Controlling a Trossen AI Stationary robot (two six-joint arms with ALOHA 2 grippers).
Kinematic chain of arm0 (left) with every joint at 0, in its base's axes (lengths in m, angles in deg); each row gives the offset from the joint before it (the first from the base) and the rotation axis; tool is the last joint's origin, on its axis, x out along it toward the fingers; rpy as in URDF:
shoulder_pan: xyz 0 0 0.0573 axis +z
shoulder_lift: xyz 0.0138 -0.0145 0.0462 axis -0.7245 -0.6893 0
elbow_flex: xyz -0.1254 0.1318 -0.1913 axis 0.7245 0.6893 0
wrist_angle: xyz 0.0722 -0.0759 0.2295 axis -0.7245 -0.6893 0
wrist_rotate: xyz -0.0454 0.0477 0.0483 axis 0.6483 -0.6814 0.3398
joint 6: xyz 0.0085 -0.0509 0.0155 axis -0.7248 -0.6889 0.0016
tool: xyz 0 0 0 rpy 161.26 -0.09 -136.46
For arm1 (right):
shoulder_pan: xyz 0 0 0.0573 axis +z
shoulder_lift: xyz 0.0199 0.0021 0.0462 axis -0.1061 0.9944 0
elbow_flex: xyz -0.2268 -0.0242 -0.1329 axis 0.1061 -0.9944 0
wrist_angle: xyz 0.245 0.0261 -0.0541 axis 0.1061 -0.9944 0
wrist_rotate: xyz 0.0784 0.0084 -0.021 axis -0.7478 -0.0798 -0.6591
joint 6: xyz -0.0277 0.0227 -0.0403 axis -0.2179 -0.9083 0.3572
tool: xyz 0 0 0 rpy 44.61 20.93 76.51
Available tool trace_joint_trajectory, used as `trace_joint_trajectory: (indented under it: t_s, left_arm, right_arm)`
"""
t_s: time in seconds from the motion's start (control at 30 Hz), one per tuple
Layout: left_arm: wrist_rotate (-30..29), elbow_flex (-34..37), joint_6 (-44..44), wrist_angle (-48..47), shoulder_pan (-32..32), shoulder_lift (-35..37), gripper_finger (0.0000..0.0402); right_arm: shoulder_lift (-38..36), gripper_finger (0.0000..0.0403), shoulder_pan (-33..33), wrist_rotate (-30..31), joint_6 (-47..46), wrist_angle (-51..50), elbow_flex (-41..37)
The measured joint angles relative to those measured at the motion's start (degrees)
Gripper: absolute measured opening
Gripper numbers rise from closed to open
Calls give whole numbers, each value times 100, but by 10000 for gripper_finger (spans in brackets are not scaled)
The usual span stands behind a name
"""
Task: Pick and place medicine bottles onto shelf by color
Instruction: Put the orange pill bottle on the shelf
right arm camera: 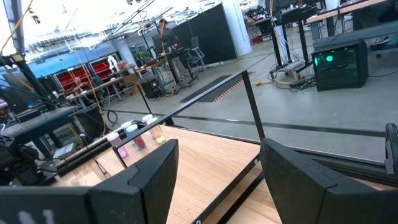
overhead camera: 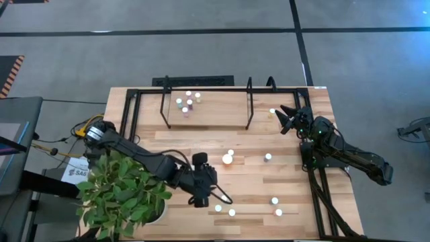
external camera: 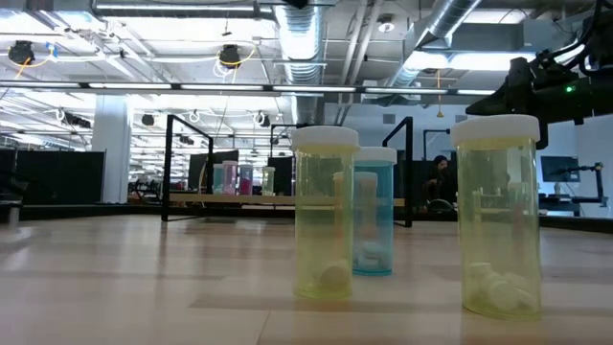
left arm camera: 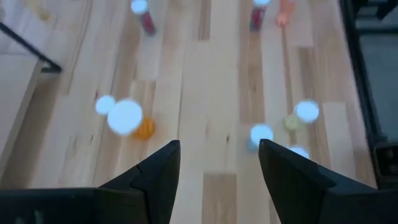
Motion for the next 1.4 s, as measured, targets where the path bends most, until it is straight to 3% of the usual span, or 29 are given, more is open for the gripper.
trace_joint_trajectory:
  t_s: [0.17,0.5,0.67,0.9,1.07,1.4]
  left_arm:
    - [-66,336,5,447,170,-7,206]
    - [-11,1445,313,2194,607,-5,206]
    - [193,1451,351,2250,864,-3,206]
    - [-200,1451,792,2547,1123,-3,209]
    - [-238,1450,746,2580,1197,-38,242]
    - [-453,1451,586,2967,1252,-756,322]
  right_arm:
    - [0,249,2,-2,0,0,0]
    - [0,249,2,-2,0,0,-1]
    - [0,249,2,-2,1,0,0]
    - [0,249,0,-2,1,0,0]
    - [-1,249,2,-2,-1,0,0]
    - [-13,249,1,-2,0,4,0]
